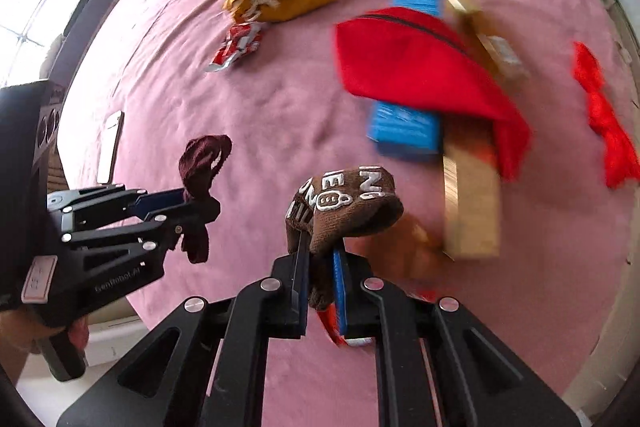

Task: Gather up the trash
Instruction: 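Carry both socks over the yellow bin with both tools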

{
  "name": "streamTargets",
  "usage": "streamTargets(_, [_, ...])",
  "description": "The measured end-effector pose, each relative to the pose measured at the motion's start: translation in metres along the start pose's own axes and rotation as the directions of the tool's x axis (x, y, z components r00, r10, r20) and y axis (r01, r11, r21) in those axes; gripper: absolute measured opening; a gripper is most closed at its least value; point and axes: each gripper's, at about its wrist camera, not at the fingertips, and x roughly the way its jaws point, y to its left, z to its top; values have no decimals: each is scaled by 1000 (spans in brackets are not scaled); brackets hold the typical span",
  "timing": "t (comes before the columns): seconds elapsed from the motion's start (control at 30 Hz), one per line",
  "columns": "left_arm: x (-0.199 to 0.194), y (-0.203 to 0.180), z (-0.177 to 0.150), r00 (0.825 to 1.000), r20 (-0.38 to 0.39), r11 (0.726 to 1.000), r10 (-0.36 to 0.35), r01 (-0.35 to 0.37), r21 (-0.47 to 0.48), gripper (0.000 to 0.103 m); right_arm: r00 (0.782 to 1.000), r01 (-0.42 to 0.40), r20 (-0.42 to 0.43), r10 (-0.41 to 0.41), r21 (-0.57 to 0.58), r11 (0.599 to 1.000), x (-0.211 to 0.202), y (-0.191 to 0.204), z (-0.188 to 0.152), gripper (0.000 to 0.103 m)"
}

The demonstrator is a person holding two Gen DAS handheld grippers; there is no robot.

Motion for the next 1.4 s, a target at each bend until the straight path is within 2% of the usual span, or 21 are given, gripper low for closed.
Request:
streamTargets(0.23, [-2, -91, -12, 999, -12, 990, -39, 41, 133, 24, 998, 35, 58, -38, 52, 998, -52, -57, -54, 10])
streamTargets(0.37, [5, -157, -14, 998, -26, 977, -64, 68, 203, 24, 994, 62, 82, -70, 94, 994, -81, -96, -86, 10])
streamTargets(0.47, [12, -212, -13, 996, -37, 961, -85, 92, 262, 24, 991, 76, 96, -90, 141, 987, -103, -134, -112, 10])
streamTargets(0.77, [34, -340, -14, 989, -93, 907, -115, 143, 397, 24, 982, 93, 135, -135, 283, 955, -155, -238, -169, 10])
streamTargets(1.07, [66, -444, 0, 981, -143, 851, -129, 184, 492, 24, 972, 99, 157, -174, 399, 912, -185, -324, -195, 10])
streamTargets(1.17, [77, -465, 11, 981, -147, 831, -124, 183, 526, 24, 970, 97, 162, -184, 435, 895, -190, -350, -198, 10])
streamTargets(1.3, [91, -491, 27, 979, -162, 820, -126, 195, 538, 24, 968, 90, 164, -188, 476, 875, -192, -386, -198, 11])
streamTargets(1.4, [101, -510, 40, 979, -160, 806, -126, 195, 559, 25, 968, 77, 168, -184, 501, 862, -195, -410, -196, 18])
